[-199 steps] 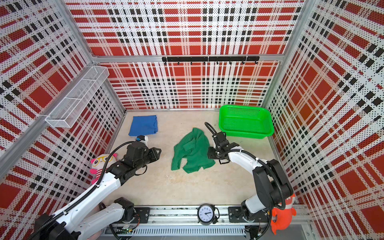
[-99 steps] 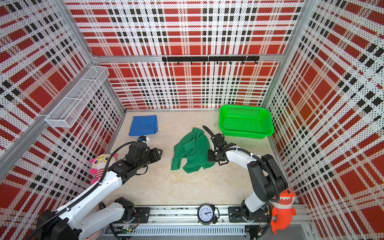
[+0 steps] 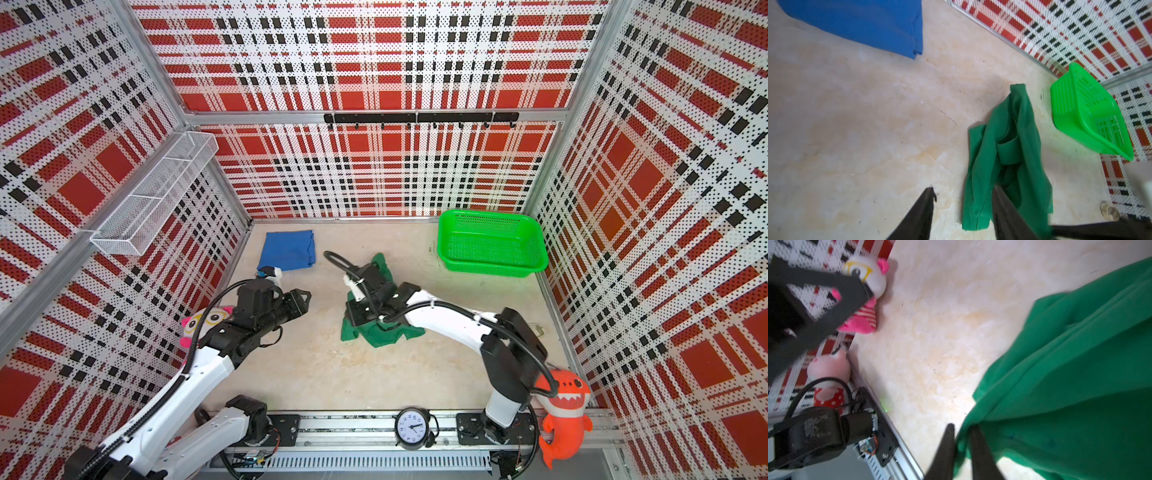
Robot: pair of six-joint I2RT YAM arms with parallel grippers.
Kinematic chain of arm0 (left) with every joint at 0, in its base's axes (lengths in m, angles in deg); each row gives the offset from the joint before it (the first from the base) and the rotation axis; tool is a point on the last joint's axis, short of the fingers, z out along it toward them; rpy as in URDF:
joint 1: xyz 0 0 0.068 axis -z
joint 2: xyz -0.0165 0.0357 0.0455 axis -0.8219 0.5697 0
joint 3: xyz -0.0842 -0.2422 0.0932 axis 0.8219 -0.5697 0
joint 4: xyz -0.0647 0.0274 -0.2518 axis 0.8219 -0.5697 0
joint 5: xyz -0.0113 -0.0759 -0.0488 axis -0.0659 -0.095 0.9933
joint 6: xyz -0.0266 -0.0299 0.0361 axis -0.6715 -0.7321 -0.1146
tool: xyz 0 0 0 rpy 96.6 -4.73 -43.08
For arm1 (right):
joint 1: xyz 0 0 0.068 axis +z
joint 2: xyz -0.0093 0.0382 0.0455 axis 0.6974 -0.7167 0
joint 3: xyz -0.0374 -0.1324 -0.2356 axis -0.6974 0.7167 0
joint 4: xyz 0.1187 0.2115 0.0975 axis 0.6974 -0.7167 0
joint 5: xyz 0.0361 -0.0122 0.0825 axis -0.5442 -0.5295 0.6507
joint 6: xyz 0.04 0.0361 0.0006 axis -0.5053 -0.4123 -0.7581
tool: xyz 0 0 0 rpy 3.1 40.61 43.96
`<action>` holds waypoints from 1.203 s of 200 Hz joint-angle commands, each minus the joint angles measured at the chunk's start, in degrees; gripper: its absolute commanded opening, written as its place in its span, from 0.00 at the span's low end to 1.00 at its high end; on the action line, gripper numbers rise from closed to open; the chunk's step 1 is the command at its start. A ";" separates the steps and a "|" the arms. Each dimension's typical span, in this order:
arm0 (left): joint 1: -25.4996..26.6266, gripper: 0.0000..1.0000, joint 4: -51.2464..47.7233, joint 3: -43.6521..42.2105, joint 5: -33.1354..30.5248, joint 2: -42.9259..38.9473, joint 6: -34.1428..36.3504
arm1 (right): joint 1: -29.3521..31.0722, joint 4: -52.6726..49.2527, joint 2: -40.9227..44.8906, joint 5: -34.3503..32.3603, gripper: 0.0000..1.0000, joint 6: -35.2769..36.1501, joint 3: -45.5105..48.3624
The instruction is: Fold and stack the tank tops
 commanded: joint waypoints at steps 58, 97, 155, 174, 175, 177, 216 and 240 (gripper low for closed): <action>8.76 0.50 0.01 -4.28 2.32 -0.17 -4.82 | -12.47 -1.96 15.17 -5.66 0.56 -2.80 13.98; 19.54 0.50 10.09 -9.46 0.31 7.99 -12.05 | -20.26 -3.21 20.82 -6.46 0.56 -2.02 20.52; 21.46 0.51 10.53 -8.00 -2.31 17.69 -10.78 | -24.40 -4.09 23.92 -7.09 0.56 -0.60 23.42; 21.82 0.50 12.33 -7.96 -1.67 20.04 -10.78 | -25.35 -3.77 24.59 -6.77 0.56 -0.60 24.35; 21.84 0.49 12.40 -7.94 -1.65 20.16 -10.76 | -25.38 -3.77 24.64 -6.75 0.56 -0.60 24.36; 21.79 0.49 12.56 -7.92 -1.59 20.37 -10.74 | -25.47 -3.76 24.74 -6.74 0.56 -0.60 24.44; 21.95 0.32 13.53 -6.09 -1.80 25.41 -9.43 | -26.36 -3.04 24.69 -5.56 0.56 -0.60 26.80; 21.95 0.08 13.99 -2.73 -1.69 26.35 -8.69 | -26.64 -3.00 24.16 -5.38 0.57 -0.85 28.68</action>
